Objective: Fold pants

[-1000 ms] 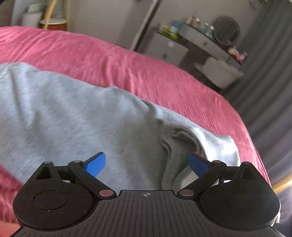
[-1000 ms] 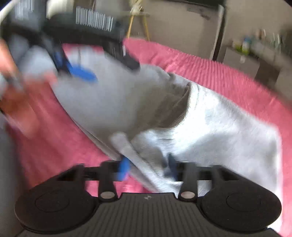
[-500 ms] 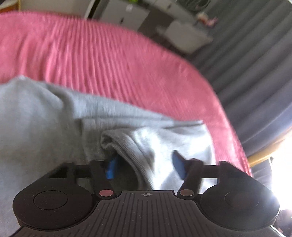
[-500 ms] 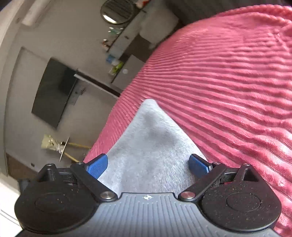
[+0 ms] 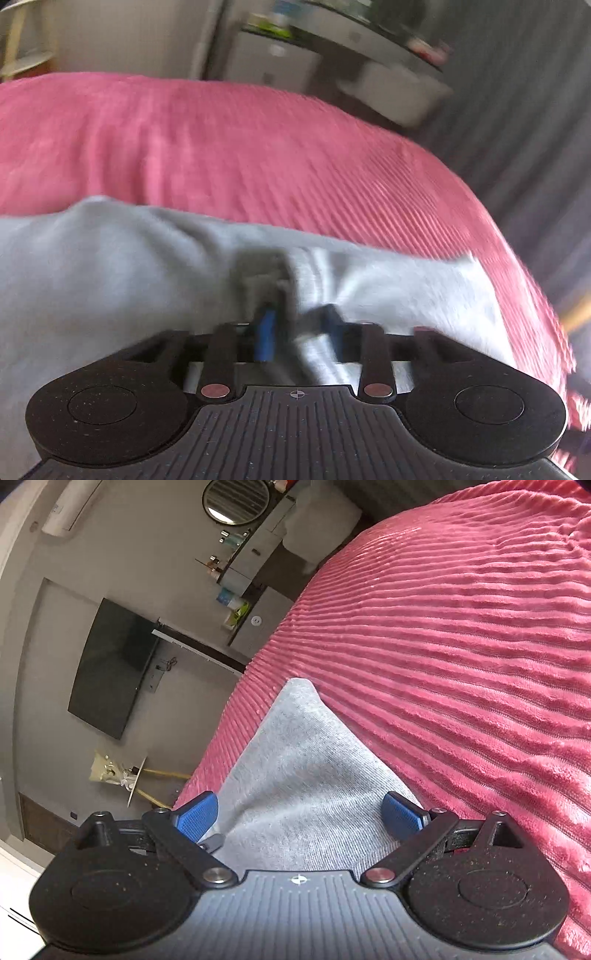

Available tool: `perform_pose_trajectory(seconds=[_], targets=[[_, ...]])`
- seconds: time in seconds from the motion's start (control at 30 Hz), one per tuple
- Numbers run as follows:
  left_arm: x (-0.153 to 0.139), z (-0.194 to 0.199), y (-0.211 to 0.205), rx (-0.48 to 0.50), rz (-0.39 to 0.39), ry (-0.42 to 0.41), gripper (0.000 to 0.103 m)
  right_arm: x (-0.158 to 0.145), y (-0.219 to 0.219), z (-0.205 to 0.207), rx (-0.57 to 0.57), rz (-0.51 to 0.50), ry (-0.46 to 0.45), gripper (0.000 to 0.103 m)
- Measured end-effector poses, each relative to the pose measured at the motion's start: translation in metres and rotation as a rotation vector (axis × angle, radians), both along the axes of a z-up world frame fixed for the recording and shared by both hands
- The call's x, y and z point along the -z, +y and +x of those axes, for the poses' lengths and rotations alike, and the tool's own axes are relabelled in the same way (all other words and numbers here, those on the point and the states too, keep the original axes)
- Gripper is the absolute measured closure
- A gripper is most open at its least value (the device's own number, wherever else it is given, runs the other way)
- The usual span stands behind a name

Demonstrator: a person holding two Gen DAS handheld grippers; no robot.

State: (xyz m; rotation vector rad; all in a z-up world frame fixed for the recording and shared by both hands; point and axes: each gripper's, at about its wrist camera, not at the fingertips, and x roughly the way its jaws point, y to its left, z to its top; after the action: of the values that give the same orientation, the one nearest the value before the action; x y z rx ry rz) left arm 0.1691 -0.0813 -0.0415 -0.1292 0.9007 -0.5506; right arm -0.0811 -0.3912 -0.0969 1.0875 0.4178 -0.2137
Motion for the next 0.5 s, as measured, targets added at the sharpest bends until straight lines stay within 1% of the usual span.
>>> perform_pose_trajectory(seconds=[0.03,0.07,0.1,0.13,0.2,0.27,0.3,0.37,0.43,0.47,0.5], targets=[[-0.006,-0.008,0.006,-0.04,0.023,-0.028,0.042,0.0,0.0,-0.001,0.001,0.0,-0.002,0.007],[-0.011,-0.014,0.01,-0.059,0.03,-0.052,0.032,0.001,-0.001,-0.001,0.003,0.005,-0.005,0.007],[-0.013,-0.021,0.014,-0.057,0.016,-0.054,0.027,0.002,-0.002,-0.001,0.007,0.012,-0.004,0.007],[-0.013,-0.028,0.018,-0.032,-0.002,-0.017,0.022,0.004,-0.002,-0.001,0.007,0.014,-0.004,0.007],[-0.008,-0.036,0.019,0.009,-0.029,0.053,0.021,0.003,-0.002,0.0,0.007,0.007,0.0,0.007],[0.001,-0.044,0.015,0.043,-0.019,0.105,0.021,0.003,-0.002,0.001,0.006,0.006,0.001,0.007],[0.005,-0.044,0.012,0.054,-0.012,0.122,0.021,0.003,-0.003,0.001,0.009,0.012,-0.002,0.007],[0.013,-0.048,0.003,0.081,-0.033,0.153,0.021,0.005,-0.004,-0.001,0.015,0.03,-0.01,0.007],[0.015,-0.048,-0.005,0.104,-0.054,0.155,0.023,0.005,-0.004,-0.003,0.02,0.038,-0.016,0.007],[0.016,-0.047,-0.01,0.113,-0.043,0.153,0.03,0.004,-0.004,-0.004,0.019,0.041,-0.018,0.007],[0.016,-0.046,-0.015,0.109,-0.011,0.146,0.04,0.002,-0.004,-0.006,0.022,0.039,-0.019,0.007]])
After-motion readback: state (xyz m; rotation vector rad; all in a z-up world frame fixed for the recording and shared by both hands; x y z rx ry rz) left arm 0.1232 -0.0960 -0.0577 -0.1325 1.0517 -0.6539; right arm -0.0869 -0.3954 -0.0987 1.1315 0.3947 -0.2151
